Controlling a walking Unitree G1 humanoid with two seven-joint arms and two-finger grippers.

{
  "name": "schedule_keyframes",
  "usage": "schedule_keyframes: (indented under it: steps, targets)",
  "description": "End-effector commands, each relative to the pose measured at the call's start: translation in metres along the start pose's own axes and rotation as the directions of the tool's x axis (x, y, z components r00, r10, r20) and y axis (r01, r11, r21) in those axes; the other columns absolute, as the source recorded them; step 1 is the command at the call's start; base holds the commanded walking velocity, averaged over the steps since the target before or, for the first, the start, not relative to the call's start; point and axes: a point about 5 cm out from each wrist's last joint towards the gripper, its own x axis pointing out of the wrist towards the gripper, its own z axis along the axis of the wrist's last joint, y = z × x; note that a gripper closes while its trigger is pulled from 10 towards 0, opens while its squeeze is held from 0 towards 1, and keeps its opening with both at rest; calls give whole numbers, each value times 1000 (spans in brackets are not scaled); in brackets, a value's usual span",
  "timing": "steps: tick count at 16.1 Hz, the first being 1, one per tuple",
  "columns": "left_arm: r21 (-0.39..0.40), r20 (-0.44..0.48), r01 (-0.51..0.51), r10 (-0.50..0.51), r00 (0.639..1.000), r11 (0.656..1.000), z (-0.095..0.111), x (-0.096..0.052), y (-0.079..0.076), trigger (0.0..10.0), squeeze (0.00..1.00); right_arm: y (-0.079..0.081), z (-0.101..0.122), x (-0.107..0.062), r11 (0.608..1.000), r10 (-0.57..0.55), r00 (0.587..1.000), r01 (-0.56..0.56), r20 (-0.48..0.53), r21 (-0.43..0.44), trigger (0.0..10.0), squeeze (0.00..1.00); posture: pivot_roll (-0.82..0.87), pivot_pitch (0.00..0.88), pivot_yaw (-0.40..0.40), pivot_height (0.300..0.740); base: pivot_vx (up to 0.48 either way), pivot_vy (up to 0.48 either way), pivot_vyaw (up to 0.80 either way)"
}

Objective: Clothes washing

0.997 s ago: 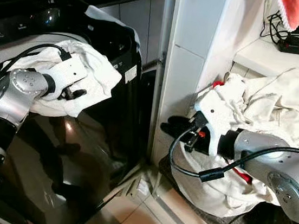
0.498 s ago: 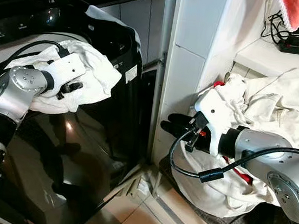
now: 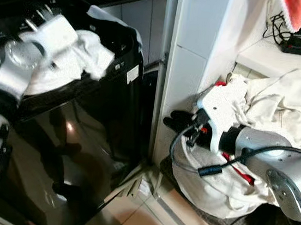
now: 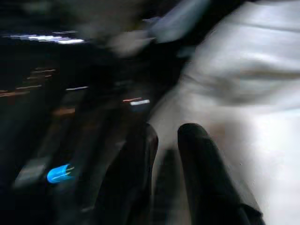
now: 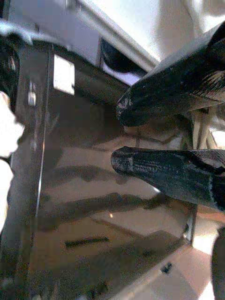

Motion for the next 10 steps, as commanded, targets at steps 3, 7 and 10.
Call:
schedule_keyframes:
  steps: [3,7,10]
  targets:
    - [36,58,-102,100,993,994,13,1,17,10000,0,-9,6,-1,998,-63,998,63,19,-4,10000,0,30,0,62,740,0,0,0]
    - [-10,53,-31,31,998,999,9,4,-2,10000,0,-8,4,0,998,-59,998,59,10,-5,10000,0,22,0,68,740,0,0,0]
    - [-256,292,167,-88,952,952,39,1,-17,10000,0,-8,3,-1,998,-61,998,61,9,-8,10000,0,27,0,65,740,0,0,0]
